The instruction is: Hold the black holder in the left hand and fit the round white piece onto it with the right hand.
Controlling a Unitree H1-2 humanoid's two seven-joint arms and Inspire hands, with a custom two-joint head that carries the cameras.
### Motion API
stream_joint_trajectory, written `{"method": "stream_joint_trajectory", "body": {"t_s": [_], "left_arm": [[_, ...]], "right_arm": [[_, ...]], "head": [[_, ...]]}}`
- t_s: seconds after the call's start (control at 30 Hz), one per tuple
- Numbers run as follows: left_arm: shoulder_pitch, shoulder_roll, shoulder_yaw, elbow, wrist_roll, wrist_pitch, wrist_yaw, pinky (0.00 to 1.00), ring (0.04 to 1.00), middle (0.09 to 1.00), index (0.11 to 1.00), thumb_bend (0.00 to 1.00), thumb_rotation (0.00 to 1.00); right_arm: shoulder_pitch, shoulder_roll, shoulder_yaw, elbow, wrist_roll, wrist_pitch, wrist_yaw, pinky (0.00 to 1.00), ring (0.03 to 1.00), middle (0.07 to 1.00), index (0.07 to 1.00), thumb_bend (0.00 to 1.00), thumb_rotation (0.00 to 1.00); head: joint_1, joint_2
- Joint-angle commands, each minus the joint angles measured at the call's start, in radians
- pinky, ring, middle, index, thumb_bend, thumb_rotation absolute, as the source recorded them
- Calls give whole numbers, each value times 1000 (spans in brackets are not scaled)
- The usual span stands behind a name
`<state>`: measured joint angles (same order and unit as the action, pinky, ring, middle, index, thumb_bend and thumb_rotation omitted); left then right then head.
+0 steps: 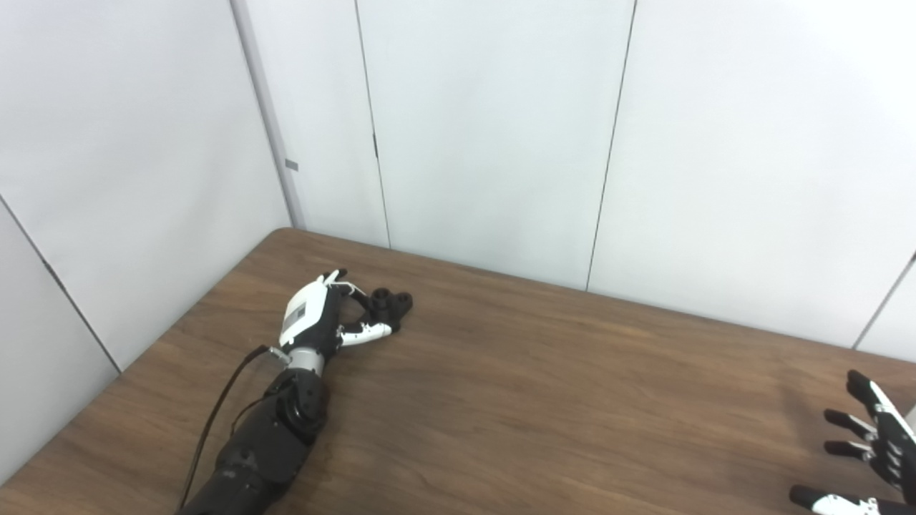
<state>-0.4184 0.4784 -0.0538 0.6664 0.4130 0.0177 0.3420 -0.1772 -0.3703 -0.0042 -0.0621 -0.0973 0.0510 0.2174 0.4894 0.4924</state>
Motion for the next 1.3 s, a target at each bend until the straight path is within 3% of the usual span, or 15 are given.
{"method": "stream_joint_trajectory", "body": {"t_s": [0.0, 0.23, 0.5, 0.67, 0.93, 1.17, 1.27], "left_arm": [[11, -11, -31, 25, 17, 5, -35, 1000, 1000, 940, 485, 525, 59], [21, -14, -41, 17, 8, -21, -39, 1000, 1000, 938, 484, 525, 60], [57, -27, -86, -43, -23, -97, -110, 1000, 1000, 953, 483, 525, 60], [75, -55, -162, -62, -22, -169, -173, 1000, 1000, 969, 484, 525, 62], [100, -110, -260, -146, -37, -226, -269, 1000, 1000, 974, 482, 524, 65], [105, -143, -365, -206, 2, -298, -315, 1000, 1000, 929, 482, 524, 61], [105, -153, -406, -229, 11, -313, -351, 1000, 1000, 960, 482, 524, 65]], "right_arm": [[-37, -21, -14, -29, 16, -15, 6, 743, 876, 991, 991, 760, 235], [-39, -20, -15, -29, 12, -14, 5, 738, 874, 987, 991, 766, 246], [-47, -17, -14, -37, 5, -4, 3, 726, 865, 984, 984, 770, 247], [-51, -15, -13, -42, 3, -1, 1, 701, 857, 979, 980, 781, 267], [-48, -7, -9, -55, -15, 6, -8, 697, 858, 983, 982, 770, 238], [-46, 4, -7, -75, -36, 14, -12, 696, 857, 980, 991, 779, 253], [-46, 15, -9, -90, -24, 41, -8, 741, 873, 980, 990, 770, 213]], "head": [[1, 1], [-3, 1], [-14, 3], [-34, 7], [-80, 23], [-153, 43], [-195, 54]]}}
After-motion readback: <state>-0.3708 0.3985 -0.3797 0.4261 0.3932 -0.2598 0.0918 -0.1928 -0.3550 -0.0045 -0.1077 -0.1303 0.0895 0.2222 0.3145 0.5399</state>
